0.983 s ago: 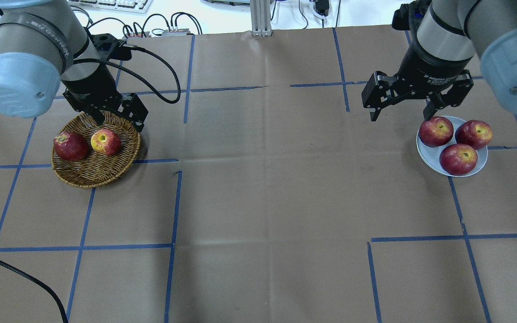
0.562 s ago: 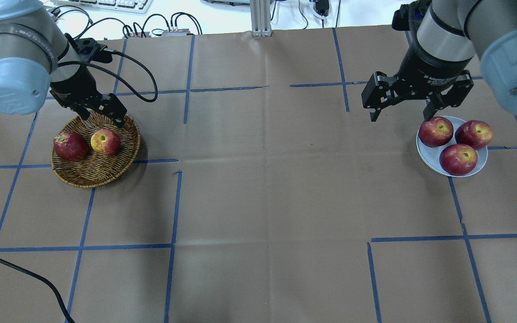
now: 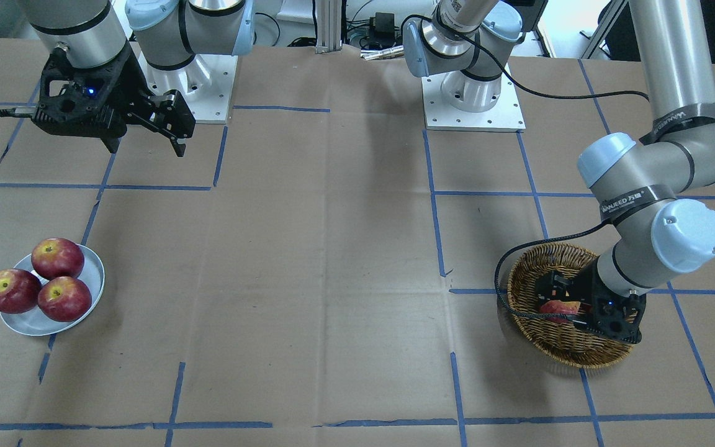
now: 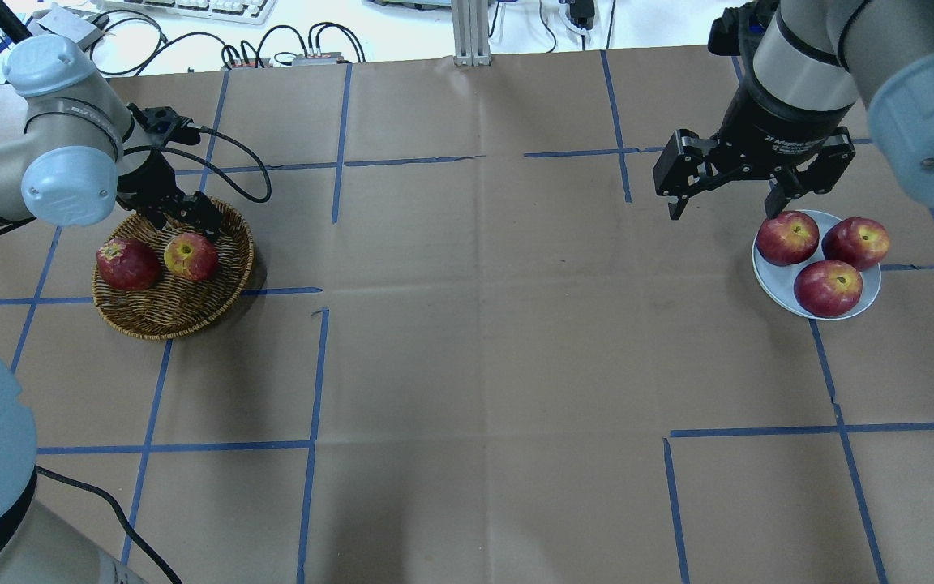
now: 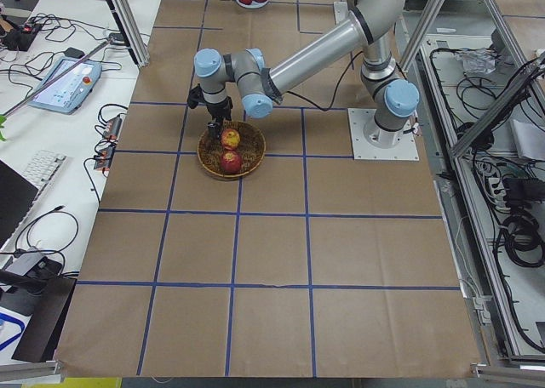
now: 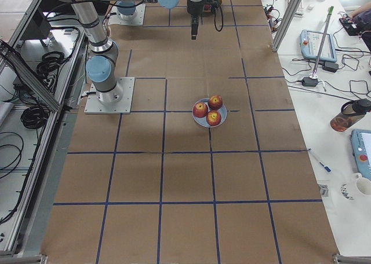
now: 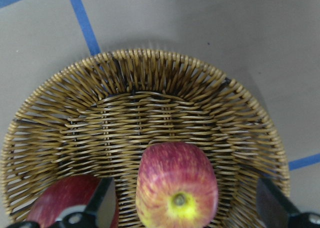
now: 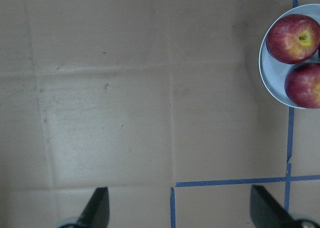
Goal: Transfer apple from basket to plate
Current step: 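Lower the left gripper into the basket and close on a red apple, then lift the apple with the left gripper and carry it toward the table center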
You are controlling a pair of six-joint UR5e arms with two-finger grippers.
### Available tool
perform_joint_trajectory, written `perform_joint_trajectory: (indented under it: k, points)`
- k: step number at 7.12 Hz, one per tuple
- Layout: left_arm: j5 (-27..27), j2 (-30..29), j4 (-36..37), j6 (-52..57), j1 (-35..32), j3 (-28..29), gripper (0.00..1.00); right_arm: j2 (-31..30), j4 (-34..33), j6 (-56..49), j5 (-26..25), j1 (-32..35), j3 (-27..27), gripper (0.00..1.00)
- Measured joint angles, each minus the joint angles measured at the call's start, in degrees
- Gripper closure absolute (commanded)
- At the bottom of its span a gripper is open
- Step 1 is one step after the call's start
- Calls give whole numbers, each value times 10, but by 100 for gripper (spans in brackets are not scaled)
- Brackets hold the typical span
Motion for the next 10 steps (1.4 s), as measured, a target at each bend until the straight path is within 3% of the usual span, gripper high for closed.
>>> perform_joint_trajectory:
  k: [2,5,6,10]
  points:
    - [2,-23,1,-2,1,-5,1,0,0,0,0,0,0,0]
    - [3,-32,3,-4,1,-24,43,0,0,0,0,0,0,0]
    - [4,-32,3,-3,1,-25,49,0,0,0,0,0,0,0]
    - [5,1,-4,-16,-7,-12,52,-1,0,0,0,0,-1,0]
